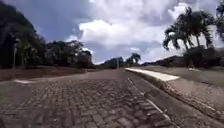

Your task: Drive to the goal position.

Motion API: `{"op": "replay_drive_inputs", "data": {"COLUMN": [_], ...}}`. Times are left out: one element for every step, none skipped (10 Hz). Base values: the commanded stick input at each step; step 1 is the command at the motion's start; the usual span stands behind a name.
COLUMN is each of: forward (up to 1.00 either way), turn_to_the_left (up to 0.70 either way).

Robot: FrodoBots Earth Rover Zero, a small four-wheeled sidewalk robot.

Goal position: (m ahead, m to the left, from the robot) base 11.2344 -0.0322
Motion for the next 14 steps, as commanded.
{"op": "replay_drive_inputs", "data": {"forward": [1.0,1.0,1.0,1.0,1.0,1.0,1.0,1.0,1.0,1.0,1.0,1.0,1.0,1.0], "turn_to_the_left": [0.0,0.0,0.0,0.0,0.0,0.0,0.0,0.0,0.0,0.0,0.0,0.0,0.0,0.0]}}
